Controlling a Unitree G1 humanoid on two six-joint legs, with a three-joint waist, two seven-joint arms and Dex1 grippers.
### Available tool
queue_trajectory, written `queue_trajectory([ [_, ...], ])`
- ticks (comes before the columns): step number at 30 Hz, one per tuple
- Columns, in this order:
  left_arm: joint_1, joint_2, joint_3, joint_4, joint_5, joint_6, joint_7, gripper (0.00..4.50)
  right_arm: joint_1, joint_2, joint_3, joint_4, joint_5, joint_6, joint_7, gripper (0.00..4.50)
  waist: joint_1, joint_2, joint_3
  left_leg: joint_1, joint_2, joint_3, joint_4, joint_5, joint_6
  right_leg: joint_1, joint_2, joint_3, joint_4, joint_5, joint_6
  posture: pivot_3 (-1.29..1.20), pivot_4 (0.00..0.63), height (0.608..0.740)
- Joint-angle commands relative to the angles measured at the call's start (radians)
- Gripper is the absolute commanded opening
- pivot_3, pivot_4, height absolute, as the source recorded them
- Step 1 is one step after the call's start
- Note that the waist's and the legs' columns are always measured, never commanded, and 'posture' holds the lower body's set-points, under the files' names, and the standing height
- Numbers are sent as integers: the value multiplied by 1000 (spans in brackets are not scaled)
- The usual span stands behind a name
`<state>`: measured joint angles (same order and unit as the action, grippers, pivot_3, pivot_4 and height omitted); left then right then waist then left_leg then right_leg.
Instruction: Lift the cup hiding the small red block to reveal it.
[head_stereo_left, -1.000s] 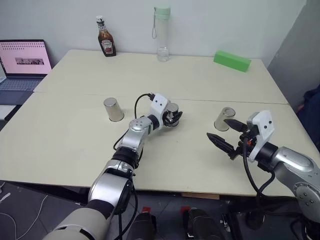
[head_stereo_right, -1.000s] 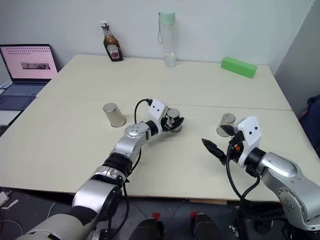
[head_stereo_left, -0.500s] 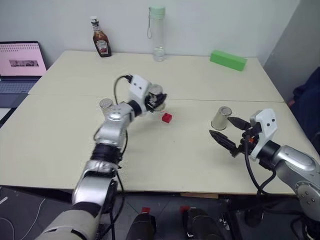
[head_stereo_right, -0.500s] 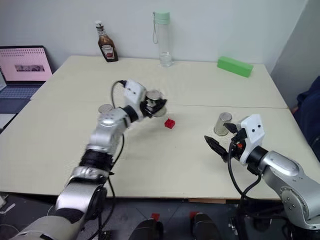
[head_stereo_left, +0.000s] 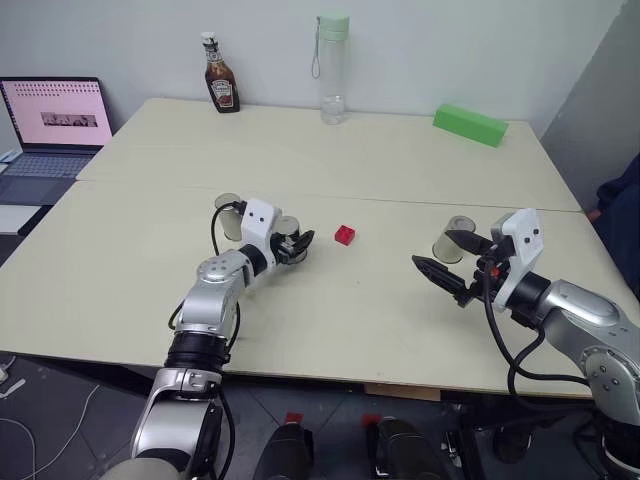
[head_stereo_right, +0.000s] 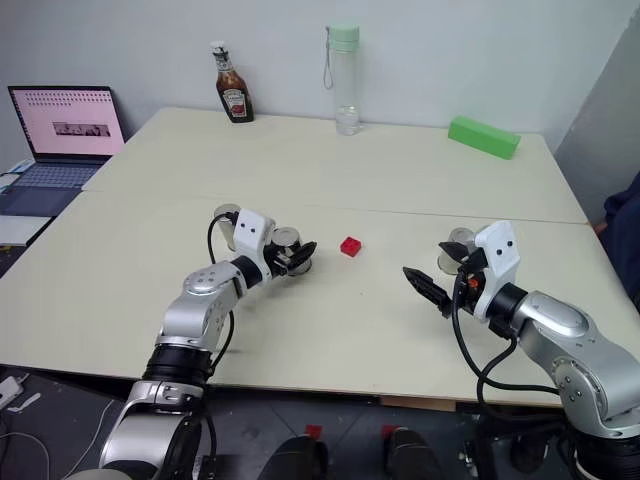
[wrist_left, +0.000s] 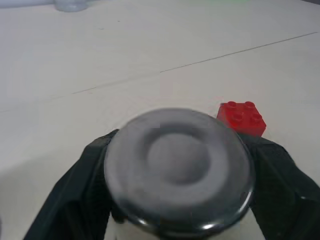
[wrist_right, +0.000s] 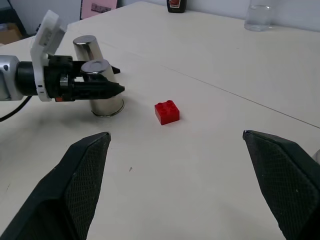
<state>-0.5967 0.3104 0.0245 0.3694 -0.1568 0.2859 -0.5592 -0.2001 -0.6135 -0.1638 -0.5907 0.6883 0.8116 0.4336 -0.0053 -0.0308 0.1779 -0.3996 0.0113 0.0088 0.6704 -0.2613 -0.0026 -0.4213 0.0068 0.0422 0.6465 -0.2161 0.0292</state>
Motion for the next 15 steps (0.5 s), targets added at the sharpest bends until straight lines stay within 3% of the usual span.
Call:
queue_trajectory([
  [1, -21, 28, -9, -38, 3, 3, -26, 4431, -7, -5, -13, -23, 2, -7, 1, 4500, -1, 0, 0, 0, 0, 0, 0, 0, 0, 0, 0, 0, 0, 0, 0, 0, 150, 740],
  [5, 22, 105, -22, -161, 7, 101, -63, 4431, 3, -13, -10, -29, -7, 1, -2, 4500, -4, 0, 0, 0, 1, 0, -1, 0, 0, 0, 0, 0, 0, 0, 0, 0, 150, 740],
  [7, 79, 188, -10, -303, -3, 211, -88, 4431, 19, -24, -31, -39, 5, 20, -8, 4500, -7, 0, 0, 0, 1, 0, -1, 0, 0, 0, 0, 0, 0, 0, 0, 0, 150, 740],
  [10, 205, 348, 58, -554, -84, 391, -168, 4431, 48, -67, -79, -62, 52, 75, 11, 4500, -24, 0, 0, 1, 1, 0, -4, 0, 0, -1, -4, 2, -1, -1, -1, 0, 150, 740],
  [15, 330, 518, 204, -788, -239, 590, -257, 4431, 40, -156, -146, -70, 170, 177, 57, 4500, -23, 0, 0, 1, 0, -2, -5, 0, 0, -1, -7, 0, 0, -3, -4, 0, 150, 740],
])
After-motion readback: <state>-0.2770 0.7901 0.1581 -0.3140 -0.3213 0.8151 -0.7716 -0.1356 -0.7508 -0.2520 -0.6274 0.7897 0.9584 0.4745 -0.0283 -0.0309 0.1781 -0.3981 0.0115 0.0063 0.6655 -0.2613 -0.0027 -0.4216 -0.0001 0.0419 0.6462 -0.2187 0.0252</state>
